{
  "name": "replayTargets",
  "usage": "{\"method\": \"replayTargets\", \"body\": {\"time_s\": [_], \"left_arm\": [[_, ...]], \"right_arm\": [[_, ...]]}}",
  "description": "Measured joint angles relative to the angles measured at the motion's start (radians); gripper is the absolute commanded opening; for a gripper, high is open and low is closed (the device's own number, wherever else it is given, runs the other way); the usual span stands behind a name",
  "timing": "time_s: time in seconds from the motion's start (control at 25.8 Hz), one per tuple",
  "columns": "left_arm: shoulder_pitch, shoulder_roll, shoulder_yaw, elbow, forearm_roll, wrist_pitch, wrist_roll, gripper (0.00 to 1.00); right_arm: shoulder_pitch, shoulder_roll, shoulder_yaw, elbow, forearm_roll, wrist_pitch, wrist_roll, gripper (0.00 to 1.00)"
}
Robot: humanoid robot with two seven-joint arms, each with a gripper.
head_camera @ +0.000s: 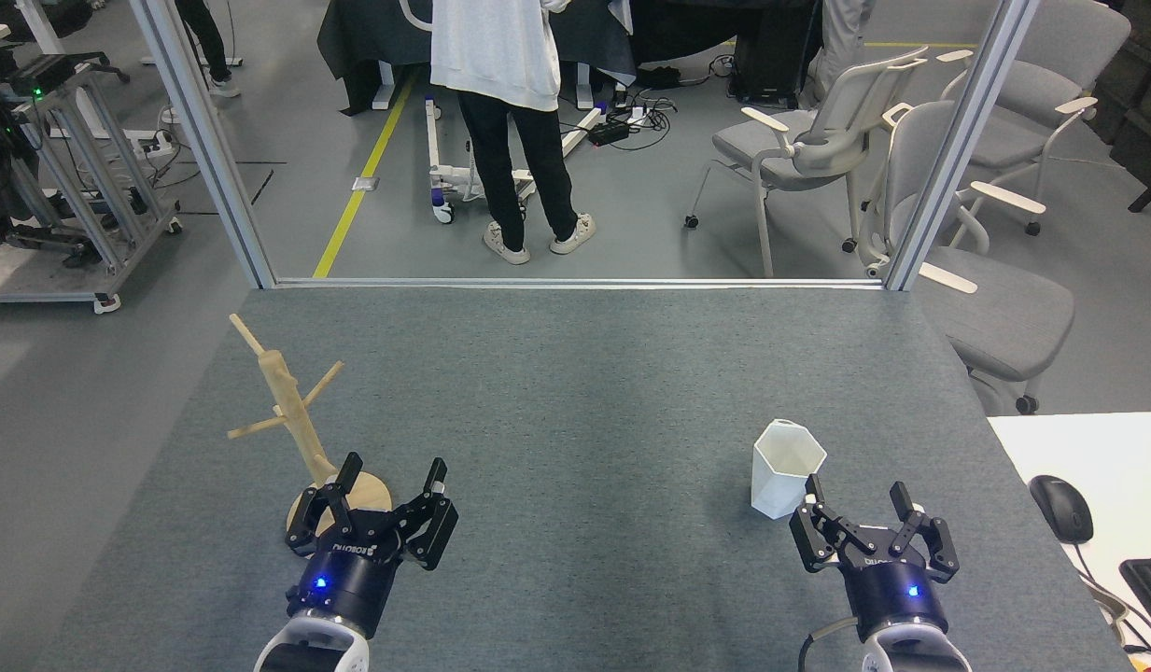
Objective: Hang cup on storage rack
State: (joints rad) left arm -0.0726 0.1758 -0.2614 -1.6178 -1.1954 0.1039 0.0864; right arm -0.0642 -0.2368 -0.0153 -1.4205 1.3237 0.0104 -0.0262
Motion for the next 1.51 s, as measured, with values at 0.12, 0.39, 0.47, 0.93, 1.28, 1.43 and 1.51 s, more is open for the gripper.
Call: {"method": "replayTargets", "body": {"time_s": [0.12,0.39,0.47,0.93,1.28,1.43,1.51], "left_arm": [[0.000,0.004,0.001,-0.028,-0.003,-0.002,0.002,0.99],[0.012,0.010,0.018,-0.055,-0.138,0.034,0.000,1.00],[0.018,0.011,0.023,-0.056,-0.156,0.043,-0.001,1.00],[0.035,0.023,0.020,-0.042,-0.169,0.044,0.014,1.00],[0.048,0.032,0.020,-0.045,-0.167,0.002,0.015,1.00],[0.047,0.032,0.020,-0.045,-0.167,-0.004,0.015,1.00],[0.047,0.032,0.020,-0.044,-0.166,-0.006,0.015,1.00]], "right_arm": [[0.001,0.000,0.001,0.000,0.000,0.000,0.000,0.99],[0.001,0.002,0.001,0.000,0.001,0.000,0.000,0.99],[0.001,0.002,0.001,0.000,0.001,0.000,0.000,0.99],[0.000,0.002,0.000,0.000,0.001,0.001,-0.003,0.99],[-0.046,0.000,0.016,0.111,0.005,0.002,-0.012,0.99],[-0.108,0.000,0.060,0.233,0.018,0.007,-0.046,0.99],[-0.125,0.001,0.075,0.280,0.021,0.011,-0.063,0.99]]}}
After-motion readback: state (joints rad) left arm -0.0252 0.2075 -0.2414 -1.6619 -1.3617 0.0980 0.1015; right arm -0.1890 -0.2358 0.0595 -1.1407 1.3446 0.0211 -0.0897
